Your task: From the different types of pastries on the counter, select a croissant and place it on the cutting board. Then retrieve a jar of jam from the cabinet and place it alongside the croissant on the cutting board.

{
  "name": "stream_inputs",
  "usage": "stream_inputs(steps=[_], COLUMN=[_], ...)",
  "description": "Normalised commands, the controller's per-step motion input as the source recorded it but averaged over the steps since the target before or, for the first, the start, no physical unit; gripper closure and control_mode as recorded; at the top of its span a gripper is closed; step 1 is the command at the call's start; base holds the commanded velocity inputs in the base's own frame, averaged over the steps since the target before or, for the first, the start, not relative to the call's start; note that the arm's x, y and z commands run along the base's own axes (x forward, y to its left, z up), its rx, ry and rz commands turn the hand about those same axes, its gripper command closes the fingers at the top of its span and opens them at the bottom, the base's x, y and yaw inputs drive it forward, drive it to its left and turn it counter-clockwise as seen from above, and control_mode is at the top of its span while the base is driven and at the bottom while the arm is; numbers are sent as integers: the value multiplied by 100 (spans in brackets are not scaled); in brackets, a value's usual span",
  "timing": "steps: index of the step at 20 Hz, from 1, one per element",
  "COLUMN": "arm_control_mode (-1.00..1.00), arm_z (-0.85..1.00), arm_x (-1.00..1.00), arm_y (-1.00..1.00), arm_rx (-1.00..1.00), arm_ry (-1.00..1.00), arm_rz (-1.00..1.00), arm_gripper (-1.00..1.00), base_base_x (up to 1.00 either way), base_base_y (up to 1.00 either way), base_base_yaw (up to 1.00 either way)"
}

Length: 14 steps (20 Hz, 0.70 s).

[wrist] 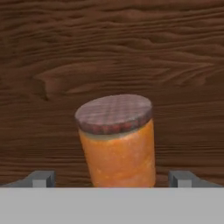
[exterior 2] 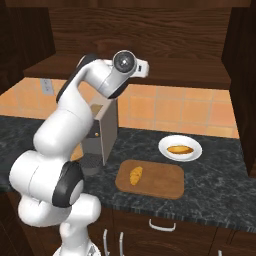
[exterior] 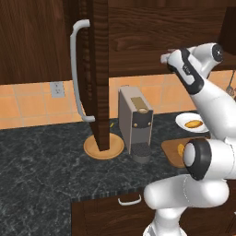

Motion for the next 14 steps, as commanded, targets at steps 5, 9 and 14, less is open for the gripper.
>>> stream_inputs(steps=[5,9,14], arm_control_mode=[-100,-100,-100], arm_z=[-8,-13,0], arm_x=[71,47,0], arm_y=[0,-5,-7], arm_rx=[8,2,6], arm_ry=[0,0,-1], arm_rz=[0,0,0], arm_gripper=[-100,-100,100], base_base_x=[0,0,0], base_base_y=[0,0,0], base_base_yaw=[0,0,0])
